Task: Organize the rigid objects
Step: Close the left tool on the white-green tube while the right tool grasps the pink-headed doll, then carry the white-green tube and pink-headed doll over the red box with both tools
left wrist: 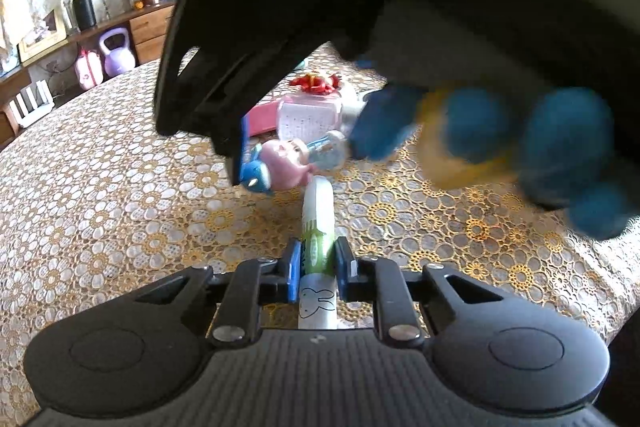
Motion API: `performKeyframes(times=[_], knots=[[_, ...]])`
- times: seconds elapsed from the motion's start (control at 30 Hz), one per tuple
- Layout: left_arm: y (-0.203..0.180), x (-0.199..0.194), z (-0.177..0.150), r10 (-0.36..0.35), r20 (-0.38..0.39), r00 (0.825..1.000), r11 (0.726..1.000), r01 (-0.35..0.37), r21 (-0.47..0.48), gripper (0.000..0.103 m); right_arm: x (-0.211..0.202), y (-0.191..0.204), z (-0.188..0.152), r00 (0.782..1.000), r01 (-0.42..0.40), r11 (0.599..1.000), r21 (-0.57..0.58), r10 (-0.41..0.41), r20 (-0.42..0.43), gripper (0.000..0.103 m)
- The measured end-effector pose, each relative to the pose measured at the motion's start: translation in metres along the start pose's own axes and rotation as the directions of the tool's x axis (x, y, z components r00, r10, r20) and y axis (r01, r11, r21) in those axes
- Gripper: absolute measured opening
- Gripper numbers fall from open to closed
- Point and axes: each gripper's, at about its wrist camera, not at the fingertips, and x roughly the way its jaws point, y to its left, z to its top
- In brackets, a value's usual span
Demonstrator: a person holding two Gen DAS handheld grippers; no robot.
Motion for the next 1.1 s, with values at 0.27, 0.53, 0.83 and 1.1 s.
performKeyframes(times=[0.27, 0.53, 0.83, 1.1], knots=[[0.016, -0.002, 0.004, 0.004, -0.023, 1.000, 0.999, -0.005, -0.049, 0.017, -0.045, -0.028, -0.014, 0.998, -0.043, 0.999, 0.002, 0.043, 0.046, 0.075], [-0.002, -0.038, 0.000, 0.019, -0.032, 0.999, 0.997, -0.022, -0.079, 0.017, -0.091, -0.067, -0.029, 0.994, -0.042, 0.999, -0.005, 0.042, 0.099, 0.075], [-0.014, -0.053, 0.028, -0.011, -0.042, 0.999, 0.993, 0.006, -0.118, 0.017, -0.150, -0.124, -0.041, 0.979, -0.059, 0.998, 0.033, 0.052, 0.197, 0.075], [-0.046, -0.079, 0.068, -0.053, -0.005, 0.999, 0.993, 0.052, -0.110, 0.017, -0.190, -0.185, -0.056, 0.962, -0.053, 0.994, 0.097, 0.025, 0.273, 0.075]])
